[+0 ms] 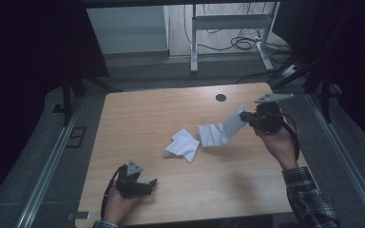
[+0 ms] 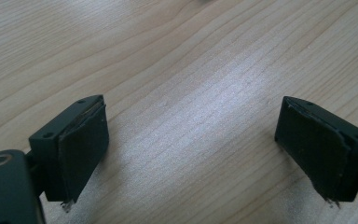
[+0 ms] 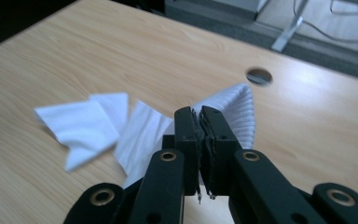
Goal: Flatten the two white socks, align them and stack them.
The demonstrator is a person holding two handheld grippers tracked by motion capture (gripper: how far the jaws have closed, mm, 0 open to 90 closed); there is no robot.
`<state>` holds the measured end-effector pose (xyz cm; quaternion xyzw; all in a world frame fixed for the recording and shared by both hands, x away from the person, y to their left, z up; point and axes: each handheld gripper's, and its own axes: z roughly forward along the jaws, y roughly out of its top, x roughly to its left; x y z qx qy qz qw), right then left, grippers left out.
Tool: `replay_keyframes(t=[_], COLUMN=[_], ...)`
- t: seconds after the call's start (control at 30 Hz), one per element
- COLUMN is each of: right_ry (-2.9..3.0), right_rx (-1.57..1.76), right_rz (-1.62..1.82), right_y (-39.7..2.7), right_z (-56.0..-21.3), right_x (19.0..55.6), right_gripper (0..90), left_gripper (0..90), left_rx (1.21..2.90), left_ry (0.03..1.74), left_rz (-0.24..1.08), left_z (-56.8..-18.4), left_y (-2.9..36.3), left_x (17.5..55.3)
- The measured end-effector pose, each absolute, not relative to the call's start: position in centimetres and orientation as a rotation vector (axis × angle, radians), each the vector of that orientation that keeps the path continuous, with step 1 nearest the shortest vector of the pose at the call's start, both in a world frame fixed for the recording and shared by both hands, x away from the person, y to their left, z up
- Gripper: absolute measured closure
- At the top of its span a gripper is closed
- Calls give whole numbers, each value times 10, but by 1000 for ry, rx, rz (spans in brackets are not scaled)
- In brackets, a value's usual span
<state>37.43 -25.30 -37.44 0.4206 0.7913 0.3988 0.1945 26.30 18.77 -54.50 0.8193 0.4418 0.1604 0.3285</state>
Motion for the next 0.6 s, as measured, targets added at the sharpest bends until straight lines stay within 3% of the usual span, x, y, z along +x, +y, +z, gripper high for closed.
replay_keyframes(t=[0.37, 0.6], right_ry=[2180, 2191], right_rx=[1342, 1445], right_rz=[1046, 980], right_y=[-311, -343], right_z=[-416, -461], right_x=[370, 363], right_gripper=[845, 838], left_gripper=[99, 101], left_rx=[2139, 2139], left_ry=[1167, 1170], left_rz=[416, 420], left_z=[-545, -545], left_y=[187, 186], left_x=[263, 263])
